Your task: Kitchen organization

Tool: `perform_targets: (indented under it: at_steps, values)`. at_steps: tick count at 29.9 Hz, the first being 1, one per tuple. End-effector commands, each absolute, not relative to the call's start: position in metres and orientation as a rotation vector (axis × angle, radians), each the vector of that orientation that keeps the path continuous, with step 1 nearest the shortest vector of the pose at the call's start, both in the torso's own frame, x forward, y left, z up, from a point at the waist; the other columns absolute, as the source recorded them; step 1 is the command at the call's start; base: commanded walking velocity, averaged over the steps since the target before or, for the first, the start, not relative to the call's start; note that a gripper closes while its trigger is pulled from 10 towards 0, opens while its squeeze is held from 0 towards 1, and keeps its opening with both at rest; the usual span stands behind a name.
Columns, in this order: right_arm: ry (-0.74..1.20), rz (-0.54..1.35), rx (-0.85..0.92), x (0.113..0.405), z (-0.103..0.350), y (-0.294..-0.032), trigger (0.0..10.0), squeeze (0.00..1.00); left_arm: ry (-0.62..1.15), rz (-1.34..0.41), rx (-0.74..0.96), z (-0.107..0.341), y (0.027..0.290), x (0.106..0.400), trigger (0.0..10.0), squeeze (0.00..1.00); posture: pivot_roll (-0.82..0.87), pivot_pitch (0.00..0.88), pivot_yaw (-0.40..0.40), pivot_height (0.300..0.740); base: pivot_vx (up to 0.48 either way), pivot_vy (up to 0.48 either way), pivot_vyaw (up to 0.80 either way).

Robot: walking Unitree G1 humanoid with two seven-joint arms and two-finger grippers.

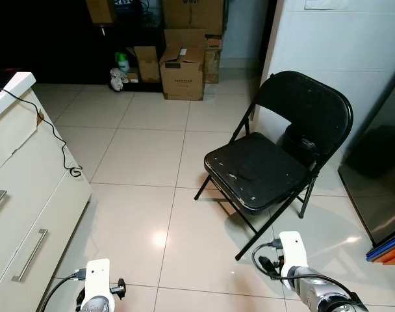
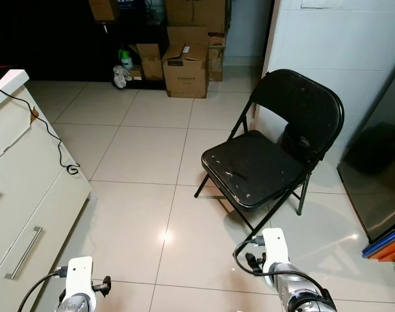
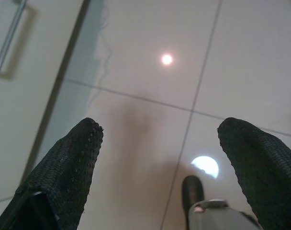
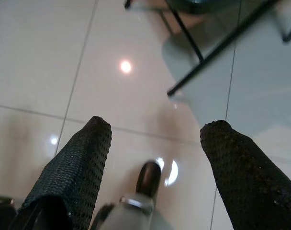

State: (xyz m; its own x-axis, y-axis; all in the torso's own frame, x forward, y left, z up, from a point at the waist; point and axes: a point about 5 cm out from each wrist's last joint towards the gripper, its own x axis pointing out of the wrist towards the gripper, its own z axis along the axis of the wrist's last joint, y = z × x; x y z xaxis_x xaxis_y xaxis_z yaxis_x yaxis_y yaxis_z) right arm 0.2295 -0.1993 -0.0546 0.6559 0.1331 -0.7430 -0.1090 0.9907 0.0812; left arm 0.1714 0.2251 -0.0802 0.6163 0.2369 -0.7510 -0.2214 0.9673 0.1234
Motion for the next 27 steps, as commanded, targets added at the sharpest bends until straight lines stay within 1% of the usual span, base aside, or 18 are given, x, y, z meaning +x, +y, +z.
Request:
perform_targets:
  at_steps: [1,3,4,7,8,9,10,11,13,14,15,22,27]
  values:
    - [0.836,0.150,-0.004,0.225,-0.056,-0.204,10.0,0.00,0.867,0.247,0.011,-0.082,0.227,0.164,10.0,0.00,-0.04,0.008,0.041,0.740,0.000,0.000,0.00]
    - [0.836,0.154,-0.005,0.225,-0.056,-0.204,10.0,0.00,0.871,0.245,0.017,-0.083,0.227,0.163,10.0,0.00,-0.04,0.008,0.041,0.740,0.000,0.000,0.00]
    - [0.853,0.136,-0.050,0.224,-0.058,-0.203,10.0,0.00,0.900,0.234,0.022,-0.086,0.226,0.158,10.0,0.00,-0.04,0.007,0.041,0.740,0.000,0.000,0.00]
    - [0.887,0.105,-0.072,0.221,-0.060,-0.204,10.0,0.00,0.920,0.216,0.039,-0.088,0.224,0.155,10.0,0.00,-0.04,0.004,0.039,0.740,0.000,0.000,0.00]
    - [0.902,0.115,-0.088,0.221,-0.061,-0.202,10.0,0.42,0.925,0.211,0.028,-0.088,0.222,0.155,10.0,0.00,-0.04,0.002,0.039,0.740,0.000,0.000,0.00]
    - [0.902,0.115,-0.088,0.221,-0.061,-0.202,10.0,0.42,0.925,0.211,0.028,-0.088,0.222,0.155,10.0,0.00,-0.04,0.002,0.039,0.740,0.000,0.000,0.00]
    - [0.911,0.150,-0.119,0.223,-0.061,-0.197,10.0,0.46,0.927,0.202,0.005,-0.088,0.219,0.157,10.0,0.00,-0.04,0.000,0.039,0.740,0.000,0.000,0.63]
    - [0.908,0.183,-0.129,0.225,-0.060,-0.193,10.0,0.38,0.928,0.189,0.006,-0.088,0.218,0.158,10.0,0.00,-0.04,0.000,0.036,0.740,0.000,0.000,0.80]
    - [0.908,0.183,-0.129,0.225,-0.060,-0.193,10.0,0.38,0.928,0.189,0.006,-0.088,0.218,0.158,10.0,0.00,-0.04,0.000,0.036,0.740,0.000,0.000,0.80]
    - [0.903,0.209,-0.143,0.226,-0.060,-0.189,10.0,0.16,0.929,0.174,0.013,-0.088,0.217,0.159,10.0,0.00,-0.04,0.000,0.036,0.740,0.000,0.000,0.80]
    - [0.899,0.228,-0.149,0.228,-0.059,-0.185,10.0,0.00,0.931,0.157,0.028,-0.088,0.216,0.160,10.0,0.00,-0.03,0.000,0.032,0.740,0.000,0.000,0.80]
    - [0.903,0.287,-0.117,0.239,-0.054,-0.167,10.0,0.00,0.985,0.059,0.129,-0.091,0.207,0.157,10.0,0.00,-0.03,0.000,0.026,0.740,0.000,0.000,0.80]
    - [0.903,0.327,-0.106,0.244,-0.051,-0.157,10.0,0.00,0.987,0.054,0.147,-0.091,0.205,0.161,10.0,0.00,-0.03,0.000,0.025,0.740,0.000,0.000,0.80]
